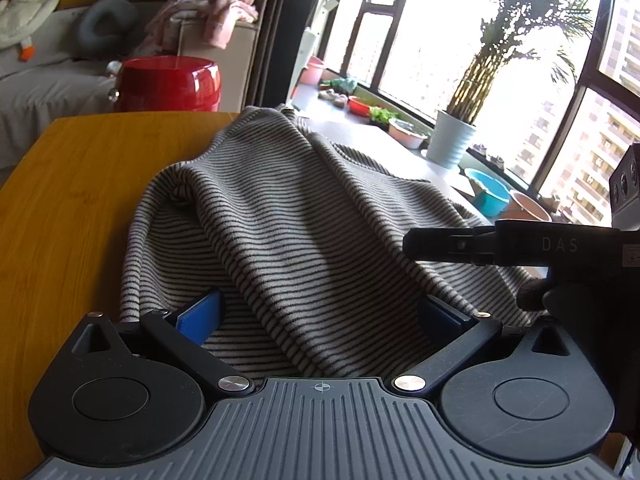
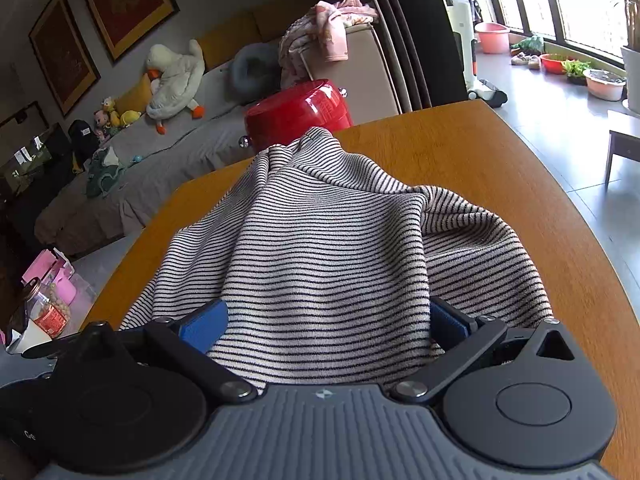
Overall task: Fold clothes
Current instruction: 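Lower both open grippers onto the striped sweater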
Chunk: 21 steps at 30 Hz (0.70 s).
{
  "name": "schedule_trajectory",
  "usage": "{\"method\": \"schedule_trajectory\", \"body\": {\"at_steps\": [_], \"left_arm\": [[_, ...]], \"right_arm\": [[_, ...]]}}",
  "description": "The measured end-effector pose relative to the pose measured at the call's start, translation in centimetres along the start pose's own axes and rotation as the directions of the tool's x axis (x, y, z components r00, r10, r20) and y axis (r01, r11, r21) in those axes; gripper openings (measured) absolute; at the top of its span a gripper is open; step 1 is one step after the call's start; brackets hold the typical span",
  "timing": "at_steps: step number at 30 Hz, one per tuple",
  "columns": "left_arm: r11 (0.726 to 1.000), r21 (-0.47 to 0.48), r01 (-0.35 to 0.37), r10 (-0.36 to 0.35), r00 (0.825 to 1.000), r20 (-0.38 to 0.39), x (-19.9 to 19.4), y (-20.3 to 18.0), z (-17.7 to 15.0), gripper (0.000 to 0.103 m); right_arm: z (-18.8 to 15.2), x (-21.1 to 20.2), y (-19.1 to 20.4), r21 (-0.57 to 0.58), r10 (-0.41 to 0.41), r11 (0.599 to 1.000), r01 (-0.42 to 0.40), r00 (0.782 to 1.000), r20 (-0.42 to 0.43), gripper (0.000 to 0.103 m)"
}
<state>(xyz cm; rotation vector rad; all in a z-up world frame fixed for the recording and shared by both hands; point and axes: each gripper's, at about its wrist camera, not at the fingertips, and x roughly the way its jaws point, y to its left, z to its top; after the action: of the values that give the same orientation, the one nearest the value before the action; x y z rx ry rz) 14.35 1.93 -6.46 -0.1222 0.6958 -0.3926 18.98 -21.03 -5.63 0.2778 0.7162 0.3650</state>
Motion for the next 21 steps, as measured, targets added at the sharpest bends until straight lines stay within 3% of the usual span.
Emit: {"method": "schedule_trajectory", "body": {"at_steps": [8, 16, 19, 21], "left_arm": [[1.0, -0.009, 0.006, -0.006, 0.999, -0.042, -3.3, -0.3, -2.0, 0.103], [0.998, -0.054, -0.017, 0.014, 0.998, -0.056, -3.0, 0.0, -1.4, 0.103], [0.998, -0.066, -0.025, 0.019, 0.995, -0.094, -2.8, -0.1, -0.7, 0.103], [0.994, -0.112, -0.01, -0.001, 0.995, -0.098, -2.6, 0.1, 0.6, 0.103]], "right_arm": [[-1.6, -1.8, 0.8, 0.001, 0.034, 0.999, -0.034, 0.999, -0.007, 0.103], [-1.6, -1.8, 0.7, 0.008, 0.04, 0.999, -0.04, 0.999, -0.006, 0.103], [-1.4, -1.8, 0.5, 0.014, 0.056, 0.998, -0.055, 0.998, -0.017, 0.103], [-1.3, -1.8, 0.5, 0.004, 0.066, 0.998, -0.066, 0.997, -0.029, 0.103]]}}
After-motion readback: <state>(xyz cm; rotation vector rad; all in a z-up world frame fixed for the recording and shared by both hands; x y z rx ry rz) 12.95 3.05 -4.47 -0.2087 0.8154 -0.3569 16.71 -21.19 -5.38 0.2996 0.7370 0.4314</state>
